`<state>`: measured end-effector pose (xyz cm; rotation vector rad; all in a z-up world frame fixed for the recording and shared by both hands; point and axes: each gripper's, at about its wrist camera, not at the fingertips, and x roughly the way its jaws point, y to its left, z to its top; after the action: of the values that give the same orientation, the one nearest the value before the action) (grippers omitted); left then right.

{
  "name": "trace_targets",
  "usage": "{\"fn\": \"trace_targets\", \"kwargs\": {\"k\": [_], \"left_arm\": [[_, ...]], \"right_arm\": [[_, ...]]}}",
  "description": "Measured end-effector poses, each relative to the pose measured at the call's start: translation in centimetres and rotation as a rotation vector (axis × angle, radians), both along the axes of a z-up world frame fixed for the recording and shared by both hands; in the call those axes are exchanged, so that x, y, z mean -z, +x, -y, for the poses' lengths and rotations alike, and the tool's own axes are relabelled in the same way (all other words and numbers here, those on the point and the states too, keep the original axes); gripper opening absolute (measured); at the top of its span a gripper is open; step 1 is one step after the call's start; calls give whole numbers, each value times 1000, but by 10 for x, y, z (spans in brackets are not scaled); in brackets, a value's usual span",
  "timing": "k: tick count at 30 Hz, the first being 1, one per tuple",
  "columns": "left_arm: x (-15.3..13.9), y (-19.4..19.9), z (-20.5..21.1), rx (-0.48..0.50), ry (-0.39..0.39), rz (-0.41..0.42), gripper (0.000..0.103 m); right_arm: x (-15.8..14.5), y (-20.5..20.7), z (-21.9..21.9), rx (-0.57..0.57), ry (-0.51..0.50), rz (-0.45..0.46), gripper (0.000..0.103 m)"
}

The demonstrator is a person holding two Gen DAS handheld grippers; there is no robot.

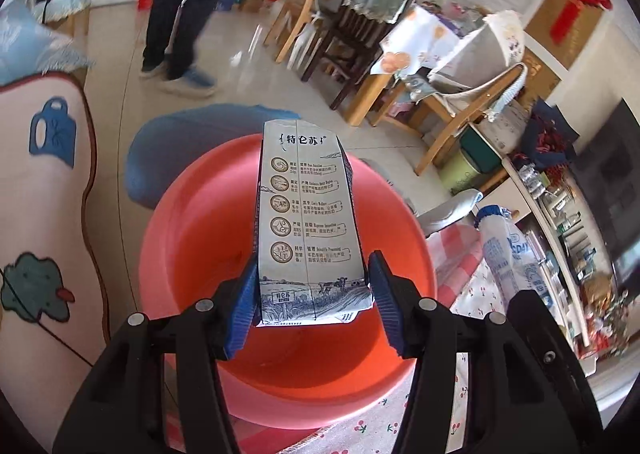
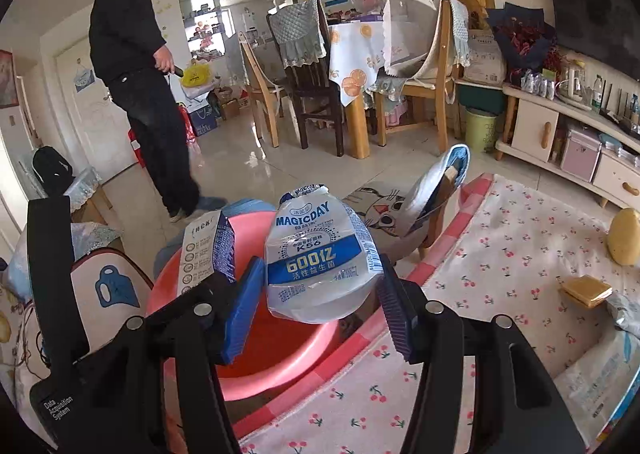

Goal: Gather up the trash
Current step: 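Carry both items to the pink bucket and open both tools to drop them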

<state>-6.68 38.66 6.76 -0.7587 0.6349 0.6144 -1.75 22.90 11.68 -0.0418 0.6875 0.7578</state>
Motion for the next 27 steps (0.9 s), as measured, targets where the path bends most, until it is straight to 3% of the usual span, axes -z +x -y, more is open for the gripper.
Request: {"fn": "trace_targets", "kwargs": {"k": [4,13,19,23,27], "left_arm": [[10,0,-12,-9,-64,-18,55],[17,-10,-22,-53,-91,-21,55],[17,-13,-25,-68,-90,-20,66],[13,-13,-23,-74,-72,1,77],[11,-10,-20,-60,-54,3,83]], "right_arm": [[11,6,-14,-17,15,-55,57],[29,19,-21,-48,53,-145,57],[34,25,-15,-70,116,-223,59],[35,28,-7,-22,139,-240,77],[30,24,7,28,129,-215,80]]}}
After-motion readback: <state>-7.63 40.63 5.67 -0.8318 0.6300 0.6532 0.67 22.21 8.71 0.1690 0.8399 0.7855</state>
